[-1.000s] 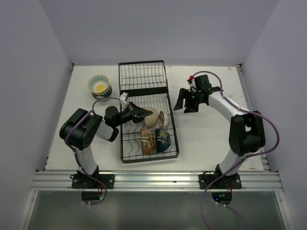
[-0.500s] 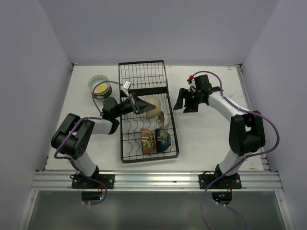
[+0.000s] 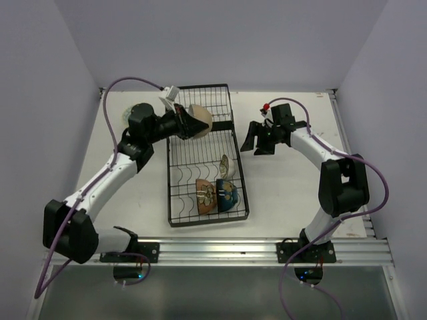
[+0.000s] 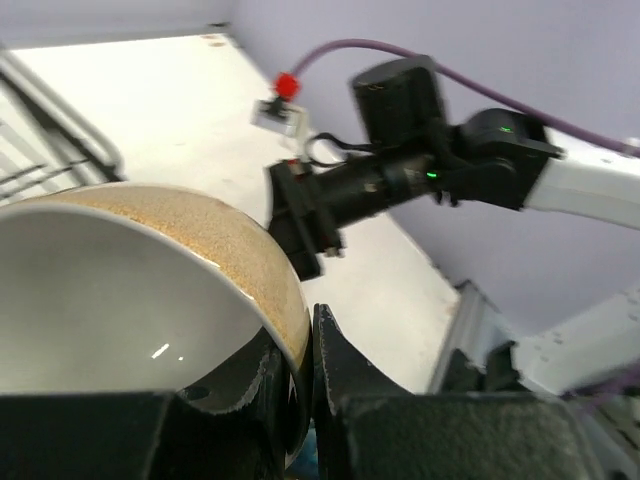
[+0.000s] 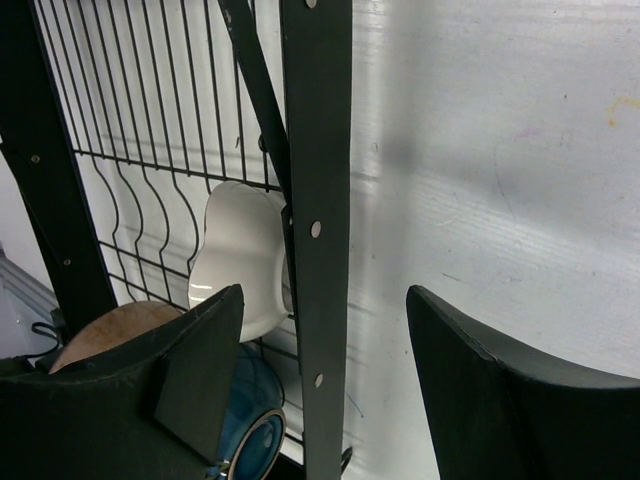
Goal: Unload the bowls from the dish rack
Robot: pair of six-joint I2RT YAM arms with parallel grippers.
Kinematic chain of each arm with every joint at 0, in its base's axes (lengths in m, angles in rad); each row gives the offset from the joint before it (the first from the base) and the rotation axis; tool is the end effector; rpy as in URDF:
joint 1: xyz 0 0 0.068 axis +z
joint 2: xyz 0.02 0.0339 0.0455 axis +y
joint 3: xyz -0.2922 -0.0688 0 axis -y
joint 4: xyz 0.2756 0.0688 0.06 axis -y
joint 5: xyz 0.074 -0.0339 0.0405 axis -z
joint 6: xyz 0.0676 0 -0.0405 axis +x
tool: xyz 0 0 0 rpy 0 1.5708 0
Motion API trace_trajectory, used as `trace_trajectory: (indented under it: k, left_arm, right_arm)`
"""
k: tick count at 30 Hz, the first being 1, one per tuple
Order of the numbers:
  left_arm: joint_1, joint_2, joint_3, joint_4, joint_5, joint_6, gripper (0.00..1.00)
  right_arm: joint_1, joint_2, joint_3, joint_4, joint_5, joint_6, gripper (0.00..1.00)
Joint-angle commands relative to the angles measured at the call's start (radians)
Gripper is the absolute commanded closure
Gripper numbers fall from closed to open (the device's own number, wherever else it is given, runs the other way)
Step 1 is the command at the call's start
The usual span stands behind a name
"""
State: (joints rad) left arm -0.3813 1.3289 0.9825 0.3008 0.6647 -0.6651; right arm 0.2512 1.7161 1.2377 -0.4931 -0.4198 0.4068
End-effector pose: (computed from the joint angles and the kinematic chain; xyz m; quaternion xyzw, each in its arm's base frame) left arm 0.3155 -0.1714 0.3543 0.1265 0.7085 -0.5306 0.4478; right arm 0.3914 0.1289 0.2169 0.0113 0.9364 0.2817 0.2089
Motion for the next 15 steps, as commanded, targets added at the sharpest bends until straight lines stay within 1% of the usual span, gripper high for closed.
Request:
trace_trajectory:
  k: [1, 2, 3, 4, 5, 6, 7, 8, 9, 13, 15]
  left_arm:
    - [0.012, -0.118, 0.174, -0.475, -0.329, 0.329, 1.00]
    - [0.016, -0.146, 0.194, -0.582, -0.380, 0.366, 1.00]
    - [0.025, -0.157, 0.208, -0.630, -0.477, 0.378, 1.00]
    - [0.045, -0.171, 0.232, -0.716, -0.514, 0.406, 1.00]
    - [0.054, -0.172, 0.243, -0.762, -0.555, 0.420, 1.00]
    - [0.062, -0.172, 0.252, -0.808, -0.692, 0.426, 1.00]
    - [0.065, -0.177, 0.254, -0.881, -0.750, 0.439, 1.00]
    - [0.068, -0.181, 0.245, -0.903, -0.798, 0.443, 1.00]
    - [0.081, -0.184, 0.231, -0.922, -0.874, 0.443, 1.00]
    - [0.102, -0.168, 0.176, -1.012, -1.000, 0.450, 1.00]
    - [0.102, -0.159, 0.137, -1.022, -1.066, 0.458, 1.00]
  right_arm:
    - [-0.007, -0.027, -0.014, 0.053, -0.053, 0.000, 0.30]
    - [-0.006, -0.027, -0.015, 0.053, -0.057, 0.001, 0.30]
    - [-0.007, -0.029, -0.015, 0.059, -0.066, 0.003, 0.30]
    - [-0.007, -0.030, -0.017, 0.062, -0.073, 0.004, 0.30]
    - [-0.007, -0.036, -0.023, 0.070, -0.076, 0.006, 0.30]
    - [-0.010, -0.042, -0.026, 0.077, -0.086, 0.009, 0.30]
    - [-0.012, -0.047, -0.030, 0.082, -0.089, 0.015, 0.30]
    - [-0.010, -0.050, -0.035, 0.083, -0.093, 0.015, 0.30]
    - [-0.013, -0.064, -0.040, 0.085, -0.089, 0.015, 0.30]
    - [-0.012, -0.096, -0.064, 0.102, -0.083, 0.018, 0.30]
    - [-0.013, -0.102, -0.066, 0.105, -0.085, 0.021, 0.30]
